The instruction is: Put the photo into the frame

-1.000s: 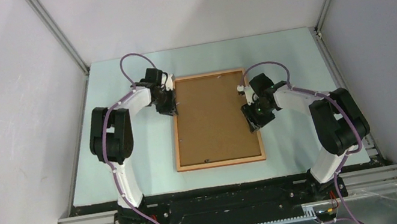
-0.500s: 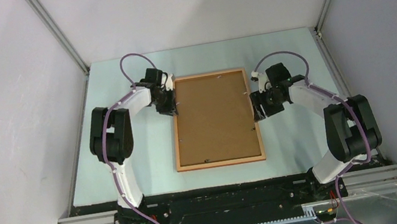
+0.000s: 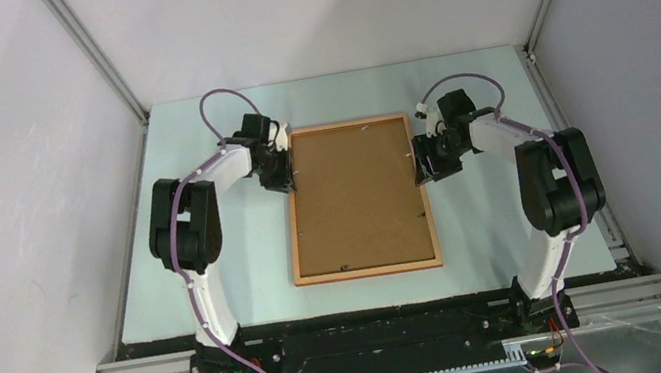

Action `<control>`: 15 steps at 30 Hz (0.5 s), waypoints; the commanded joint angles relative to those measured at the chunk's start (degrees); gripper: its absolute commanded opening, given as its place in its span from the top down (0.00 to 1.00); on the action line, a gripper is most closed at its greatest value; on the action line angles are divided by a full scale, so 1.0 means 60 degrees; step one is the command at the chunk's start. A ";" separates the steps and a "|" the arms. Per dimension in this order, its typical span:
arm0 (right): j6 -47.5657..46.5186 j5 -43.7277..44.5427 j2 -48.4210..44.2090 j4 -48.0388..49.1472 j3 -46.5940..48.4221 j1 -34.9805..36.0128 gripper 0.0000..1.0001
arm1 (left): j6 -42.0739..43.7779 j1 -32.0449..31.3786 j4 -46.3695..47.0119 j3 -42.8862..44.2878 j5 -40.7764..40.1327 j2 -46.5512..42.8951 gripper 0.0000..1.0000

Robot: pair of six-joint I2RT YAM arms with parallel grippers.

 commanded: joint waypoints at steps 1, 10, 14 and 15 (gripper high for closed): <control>0.0234 -0.0431 0.0533 0.0119 0.0642 -0.0172 0.42 | 0.0286 -0.0262 -0.0283 -0.0290 0.0586 -0.0135 1.00; 0.0489 -0.0406 0.0984 0.0356 0.0973 -0.0181 0.45 | 0.0301 -0.0251 -0.0286 -0.0309 0.0505 -0.0100 0.97; 0.0550 -0.0255 0.1155 0.0369 0.1181 -0.0140 0.47 | 0.0287 -0.0261 -0.0290 -0.0289 0.0501 -0.0070 0.95; 0.0555 -0.0197 0.1184 0.0351 0.1223 -0.0119 0.47 | 0.0287 -0.0256 -0.0296 -0.0297 0.0507 -0.0070 0.95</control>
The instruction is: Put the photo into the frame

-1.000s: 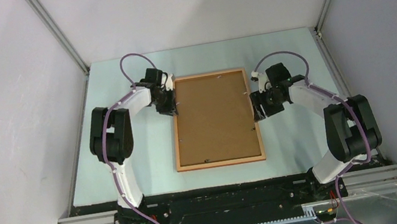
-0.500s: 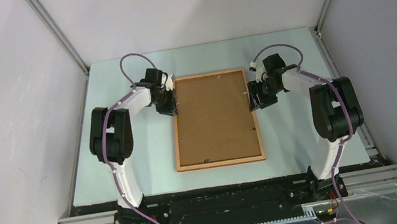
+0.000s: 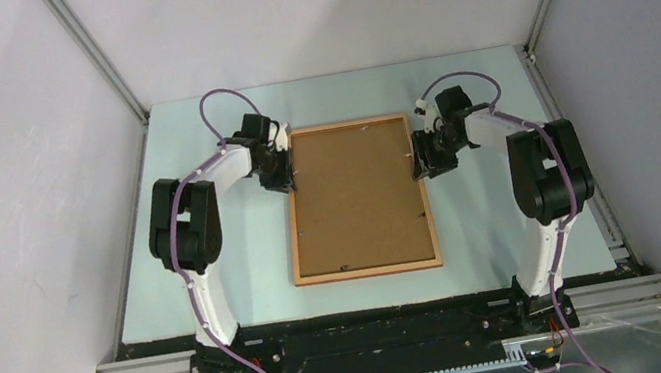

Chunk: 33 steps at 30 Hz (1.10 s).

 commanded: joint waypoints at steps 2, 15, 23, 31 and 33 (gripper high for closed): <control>0.0167 0.0203 0.0266 0.0185 0.0606 0.0112 0.49 | 0.0279 -0.0251 -0.0306 -0.0304 0.0519 -0.0076 0.94; 0.0156 0.0562 0.0854 -0.0087 0.1082 0.0284 0.63 | 0.0257 -0.0250 -0.0308 -0.0337 0.0666 -0.0220 0.89; 0.0010 0.0438 0.1153 -0.0280 0.1535 0.0077 0.87 | 0.0243 -0.0178 -0.0304 -0.0412 0.0755 -0.0405 0.74; -0.0721 0.0370 0.1793 -0.0945 0.2880 -0.0076 0.97 | 0.0199 0.0049 -0.0306 -0.0353 0.1044 -0.0692 0.41; -0.1109 0.0276 0.1949 -0.1085 0.3246 -0.0129 0.98 | 0.0209 0.0152 -0.0299 -0.0372 0.1071 -0.0817 0.36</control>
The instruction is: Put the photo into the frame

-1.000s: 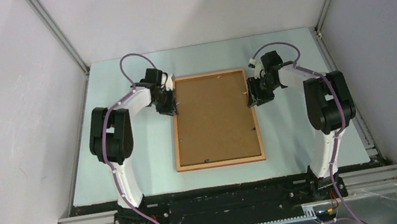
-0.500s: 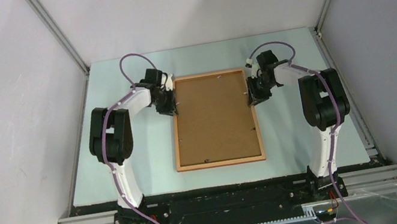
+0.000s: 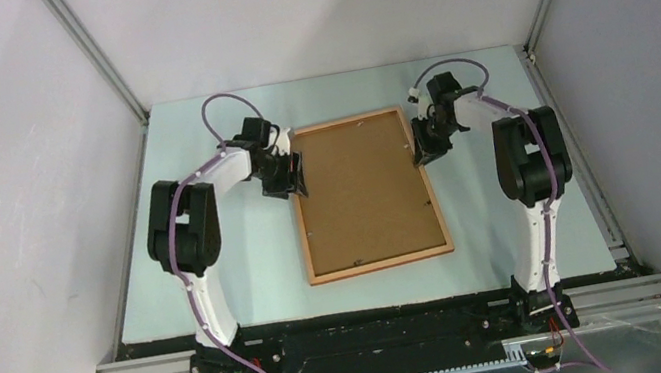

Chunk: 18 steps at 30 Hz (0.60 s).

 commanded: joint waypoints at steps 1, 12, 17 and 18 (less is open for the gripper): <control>-0.1102 -0.0329 0.0327 -0.0219 0.1097 -0.0147 0.98 | 0.0124 0.0192 -0.0149 -0.0102 0.0367 -0.0678 0.33; -0.3758 -0.0530 0.1749 -0.1989 0.3851 -0.0266 1.00 | 0.0229 0.1027 -0.0155 -0.0072 0.0288 -0.1196 0.21; -0.4936 -0.0700 0.2393 -0.2818 0.5017 -0.0234 1.00 | 0.0350 0.1372 -0.0152 -0.0076 0.0183 -0.1381 0.20; -0.5307 -0.0751 0.2468 -0.3038 0.5159 -0.0201 1.00 | 0.0398 0.1459 -0.0156 -0.0068 0.0186 -0.1396 0.20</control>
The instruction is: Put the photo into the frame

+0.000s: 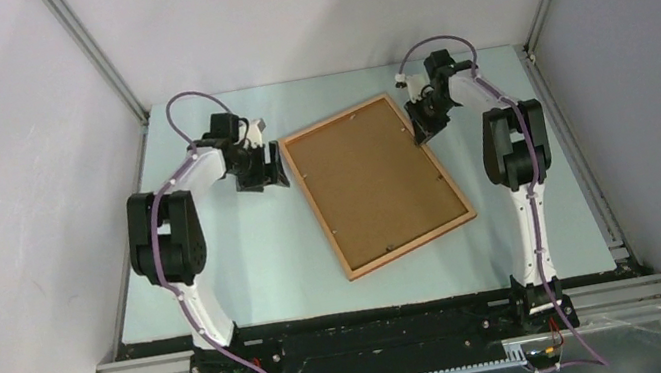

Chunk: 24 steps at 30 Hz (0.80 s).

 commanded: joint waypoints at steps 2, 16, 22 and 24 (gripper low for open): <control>-0.2313 -0.0616 0.0431 -0.1261 0.1508 0.0154 1.00 | 0.0440 0.0340 0.0005 0.0000 -0.0065 -0.0680 0.20; -0.4766 -0.1270 0.2038 -0.3140 0.4077 0.1351 1.00 | 0.1503 0.0386 -0.0121 -0.0188 -0.0613 -0.1031 0.20; -0.4593 -0.1376 0.2100 -0.2702 0.4096 0.2028 1.00 | 0.1856 0.0363 -0.0381 -0.0018 -0.0997 -0.0942 0.20; -0.4677 -0.0968 0.2148 -0.2520 0.4071 0.2343 1.00 | 0.1918 0.0363 -0.0477 0.0101 -0.1130 -0.0842 0.20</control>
